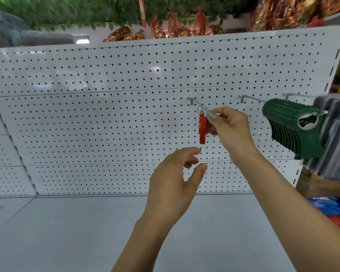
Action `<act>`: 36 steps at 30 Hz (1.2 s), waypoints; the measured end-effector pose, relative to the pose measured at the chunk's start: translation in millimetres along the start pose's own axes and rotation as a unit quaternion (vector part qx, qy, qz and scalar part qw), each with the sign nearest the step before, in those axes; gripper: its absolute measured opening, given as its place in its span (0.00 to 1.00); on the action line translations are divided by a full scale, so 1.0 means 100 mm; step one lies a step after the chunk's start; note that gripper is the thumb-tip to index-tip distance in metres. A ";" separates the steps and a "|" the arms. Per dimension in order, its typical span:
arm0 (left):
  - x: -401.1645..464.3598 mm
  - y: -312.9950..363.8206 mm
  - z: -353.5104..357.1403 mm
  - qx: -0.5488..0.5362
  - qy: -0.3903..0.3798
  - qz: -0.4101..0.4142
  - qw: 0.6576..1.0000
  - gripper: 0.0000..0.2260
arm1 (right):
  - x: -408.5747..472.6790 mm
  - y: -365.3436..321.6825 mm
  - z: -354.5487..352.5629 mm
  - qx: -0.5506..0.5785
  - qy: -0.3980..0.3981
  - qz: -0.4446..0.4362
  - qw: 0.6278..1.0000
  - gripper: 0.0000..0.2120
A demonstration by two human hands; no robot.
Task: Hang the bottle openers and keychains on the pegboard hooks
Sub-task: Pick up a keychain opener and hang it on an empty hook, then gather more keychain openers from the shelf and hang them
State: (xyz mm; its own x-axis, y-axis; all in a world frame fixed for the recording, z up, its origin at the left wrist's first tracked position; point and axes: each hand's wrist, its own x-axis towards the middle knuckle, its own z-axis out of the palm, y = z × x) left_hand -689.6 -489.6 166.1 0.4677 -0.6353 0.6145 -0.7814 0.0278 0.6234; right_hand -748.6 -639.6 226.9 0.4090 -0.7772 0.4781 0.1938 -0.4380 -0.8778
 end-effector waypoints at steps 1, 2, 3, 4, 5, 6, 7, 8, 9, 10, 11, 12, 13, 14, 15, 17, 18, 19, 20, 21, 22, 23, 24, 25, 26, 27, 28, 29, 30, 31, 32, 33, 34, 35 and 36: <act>0.00 -0.01 0.00 0.009 -0.002 -0.001 1.000 0.12 | 0.03 0.02 0.01 -0.005 -0.001 0.002 1.000 0.06; -0.01 -0.01 0.00 0.018 -0.004 -0.003 1.000 0.12 | 0.06 0.03 0.02 -0.010 0.000 0.002 1.000 0.06; -0.01 -0.02 -0.01 0.026 -0.007 -0.005 1.000 0.12 | 0.09 0.05 0.03 -0.015 0.003 0.003 1.000 0.06; -0.02 -0.03 -0.01 0.032 -0.009 -0.007 0.999 0.12 | 0.12 0.06 0.04 -0.022 0.004 0.003 1.000 0.07; -0.03 -0.04 -0.01 0.038 -0.011 -0.008 0.999 0.13 | 0.15 0.08 0.05 -0.026 0.006 0.005 1.000 0.07; -0.03 -0.05 0.00 0.043 -0.012 -0.010 0.999 0.13 | 0.17 0.09 0.05 -0.028 0.007 0.007 1.000 0.07; -0.04 -0.07 0.00 0.048 -0.012 -0.011 0.999 0.13 | 0.19 0.10 0.06 -0.027 0.008 0.008 1.000 0.07; -0.04 -0.08 0.01 0.053 -0.012 -0.012 0.998 0.13 | 0.20 0.10 0.07 -0.024 0.010 0.009 1.000 0.07; -0.05 -0.09 0.01 0.057 -0.012 -0.016 0.998 0.13 | 0.20 0.10 0.07 -0.020 0.011 0.009 1.000 0.06; -0.06 -0.10 0.01 0.062 -0.013 -0.018 0.998 0.13 | 0.19 0.11 0.07 -0.015 0.014 0.008 1.000 0.06; -0.06 -0.11 0.02 0.069 -0.014 -0.017 0.997 0.13 | 0.18 0.12 0.06 -0.010 0.017 0.004 1.000 0.06; -0.08 -0.11 0.02 0.075 -0.014 -0.015 0.997 0.14 | 0.15 0.15 0.05 -0.009 0.020 -0.001 1.000 0.05; -0.11 -0.11 0.02 0.080 -0.013 -0.013 0.997 0.14 | 0.11 0.18 0.04 -0.013 0.022 -0.007 1.000 0.05; -0.14 -0.11 0.03 0.083 -0.012 -0.012 0.996 0.15 | 0.05 0.23 0.02 -0.025 0.026 -0.015 0.999 0.04; -0.18 -0.12 0.04 0.086 -0.010 -0.010 0.996 0.15 | -0.04 0.27 -0.01 -0.039 0.030 -0.023 0.999 0.04; -0.29 -0.14 0.06 0.099 -0.002 -0.007 0.995 0.16 | -0.28 0.36 -0.06 -0.077 0.035 -0.042 0.996 0.06; -0.36 -0.16 0.07 0.108 0.001 -0.005 0.994 0.17 | -0.43 0.41 -0.08 -0.093 0.033 -0.051 0.994 0.07; -0.43 -0.19 0.08 0.117 0.005 -0.005 0.993 0.18 | -0.58 0.46 -0.09 -0.105 0.027 -0.058 0.992 0.08; -0.50 -0.21 0.09 0.124 0.007 -0.008 0.992 0.19 | -0.74 0.52 -0.10 -0.116 0.018 -0.066 0.991 0.08; -0.58 -0.24 0.10 0.131 0.008 -0.013 0.991 0.20 | -0.90 0.59 -0.10 -0.129 0.005 -0.074 0.989 0.09; -0.67 -0.27 0.11 0.136 0.008 -0.020 0.990 0.21 | -1.05 0.65 -0.10 -0.144 -0.009 -0.081 0.986 0.09; -0.77 -0.31 0.11 0.142 0.008 -0.026 0.990 0.21 | -1.19 0.72 -0.09 -0.159 -0.024 -0.084 0.983 0.10; -0.86 -0.35 0.11 0.146 0.008 -0.034 0.989 0.21 | -1.33 0.79 -0.07 -0.172 -0.040 -0.083 0.981 0.10; -0.96 -0.41 0.10 0.151 0.007 -0.043 0.988 0.21 | -1.48 0.84 -0.04 -0.182 -0.056 -0.079 0.978 0.11; -1.07 -0.48 0.08 0.154 0.005 -0.056 0.986 0.21 | -1.62 0.90 -0.01 -0.191 -0.074 -0.072 0.976 0.11; -1.18 -0.55 0.06 0.156 0.003 -0.071 0.985 0.20 | -1.76 0.95 0.03 -0.199 -0.092 -0.063 0.974 0.11; -1.28 -0.61 0.02 0.156 -0.002 -0.089 0.984 0.20 | -1.89 0.99 0.07 -0.206 -0.110 -0.055 0.971 0.12; -1.39 -0.68 -0.03 0.155 -0.008 -0.108 0.982 0.20 | -2.01 1.03 0.13 -0.214 -0.130 -0.046 0.967 0.13; -1.49 -0.76 -0.08 0.153 -0.016 -0.129 0.980 0.21 | -2.12 1.07 0.19 -0.220 -0.151 -0.037 0.963 0.15; -1.59 -0.83 -0.14 0.152 -0.024 -0.148 0.977 0.22 | -2.22 1.11 0.27 -0.227 -0.172 -0.029 0.958 0.16; -1.68 -0.91 -0.21 0.151 -0.028 -0.165 0.974 0.23 | -2.32 1.15 0.35 -0.234 -0.193 -0.021 0.953 0.16; -1.78 -1.00 -0.28 0.148 -0.031 -0.180 0.972 0.23 | -2.41 1.19 0.44 -0.242 -0.212 -0.014 0.947 0.16; -1.87 -1.10 -0.36 0.142 -0.032 -0.197 0.969 0.23 | -2.49 1.22 0.54 -0.249 -0.230 -0.007 0.941 0.15; -1.96 -1.19 -0.45 0.134 -0.034 -0.217 0.966 0.23 | -2.58 1.24 0.66 -0.255 -0.246 0.003 0.935 0.16; -2.04 -1.28 -0.55 0.125 -0.034 -0.236 0.963 0.23 | -2.66 1.26 0.78 -0.260 -0.261 0.014 0.929 0.16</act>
State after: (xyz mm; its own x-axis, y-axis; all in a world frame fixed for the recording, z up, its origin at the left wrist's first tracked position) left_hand -662.0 -321.3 -12.4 0.7742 -0.5807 0.2520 -0.5669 -0.4589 0.6842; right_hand -763.2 -453.3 -13.1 0.8108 -0.5262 0.2564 -0.2258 -0.6853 -0.6924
